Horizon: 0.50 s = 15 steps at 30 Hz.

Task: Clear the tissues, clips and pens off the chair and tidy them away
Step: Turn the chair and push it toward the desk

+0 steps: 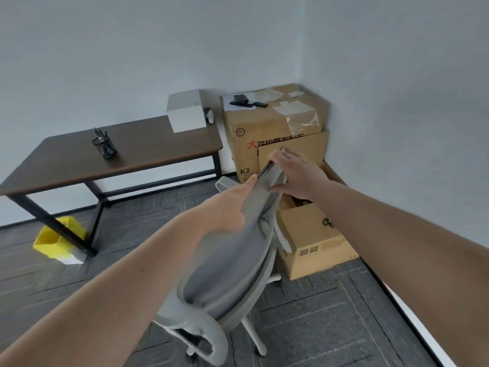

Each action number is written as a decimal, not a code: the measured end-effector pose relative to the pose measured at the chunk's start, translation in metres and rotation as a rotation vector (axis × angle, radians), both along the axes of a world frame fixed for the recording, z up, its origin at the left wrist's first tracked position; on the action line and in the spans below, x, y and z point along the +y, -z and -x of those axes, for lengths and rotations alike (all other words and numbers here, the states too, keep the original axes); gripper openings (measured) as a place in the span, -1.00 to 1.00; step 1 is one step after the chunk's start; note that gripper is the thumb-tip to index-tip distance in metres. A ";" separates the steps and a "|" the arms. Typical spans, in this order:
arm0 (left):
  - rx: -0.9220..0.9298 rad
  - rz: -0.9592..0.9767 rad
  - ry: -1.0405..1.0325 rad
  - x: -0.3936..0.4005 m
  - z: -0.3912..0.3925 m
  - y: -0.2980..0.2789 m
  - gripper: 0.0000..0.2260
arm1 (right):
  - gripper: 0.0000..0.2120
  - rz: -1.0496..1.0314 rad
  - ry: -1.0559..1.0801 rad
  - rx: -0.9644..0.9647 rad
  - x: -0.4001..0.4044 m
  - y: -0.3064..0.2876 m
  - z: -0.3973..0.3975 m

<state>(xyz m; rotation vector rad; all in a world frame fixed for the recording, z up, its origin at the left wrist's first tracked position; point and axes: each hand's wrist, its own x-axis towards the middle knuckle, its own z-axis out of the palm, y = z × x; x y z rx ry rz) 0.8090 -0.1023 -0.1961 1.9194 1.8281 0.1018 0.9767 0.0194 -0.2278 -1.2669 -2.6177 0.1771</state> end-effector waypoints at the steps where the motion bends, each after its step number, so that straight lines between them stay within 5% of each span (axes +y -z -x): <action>1: 0.002 -0.004 -0.010 -0.005 0.011 0.001 -0.22 | -0.29 -0.004 -0.018 0.002 -0.003 -0.001 0.006; 15: 0.472 -0.443 -0.104 -0.096 0.180 0.032 -0.46 | -0.43 -0.098 -0.171 -0.074 -0.072 0.015 0.131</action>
